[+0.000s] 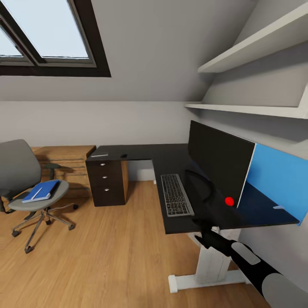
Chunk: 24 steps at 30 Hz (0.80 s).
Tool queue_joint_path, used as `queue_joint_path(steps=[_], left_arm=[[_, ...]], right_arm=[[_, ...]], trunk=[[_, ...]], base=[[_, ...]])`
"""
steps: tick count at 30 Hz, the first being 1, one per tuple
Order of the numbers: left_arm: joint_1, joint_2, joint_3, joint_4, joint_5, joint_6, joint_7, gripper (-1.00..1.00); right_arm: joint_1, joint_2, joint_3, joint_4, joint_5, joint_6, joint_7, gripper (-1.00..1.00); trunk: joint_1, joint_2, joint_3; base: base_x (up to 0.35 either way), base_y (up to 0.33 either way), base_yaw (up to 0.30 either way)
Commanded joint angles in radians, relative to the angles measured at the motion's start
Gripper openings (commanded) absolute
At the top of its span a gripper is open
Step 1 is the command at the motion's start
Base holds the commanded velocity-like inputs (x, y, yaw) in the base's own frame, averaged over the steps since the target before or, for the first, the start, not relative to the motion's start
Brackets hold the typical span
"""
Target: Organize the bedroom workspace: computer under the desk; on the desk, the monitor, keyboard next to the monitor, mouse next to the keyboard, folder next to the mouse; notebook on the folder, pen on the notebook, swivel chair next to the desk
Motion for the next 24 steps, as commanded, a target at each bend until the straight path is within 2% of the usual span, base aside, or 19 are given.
queue_joint_path(steps=[1, 17, 24], left_arm=[[0.000, 0.001, -0.006, -0.001, 0.011, -0.002, -0.004, 1.00], [0.000, 0.001, -0.004, -0.001, 0.011, -0.001, -0.002, 1.00], [0.000, 0.001, -0.004, -0.001, 0.011, -0.001, -0.002, 1.00]], right_arm=[[-0.001, -0.001, 0.006, 0.001, -0.005, 0.000, 0.004, 1.00], [-0.001, 0.005, 0.009, 0.000, 0.009, -0.022, 0.005, 1.00], [-0.001, 0.067, 0.009, 0.003, 0.058, -0.140, 0.004, 1.00]], trunk=[[-0.001, -0.001, -0.001], [-0.001, -0.001, -0.001], [-0.001, -0.001, -0.001]], base=[[-0.311, -0.112, 0.000], [-0.311, -0.087, 0.000], [-0.311, -0.038, 0.000]])
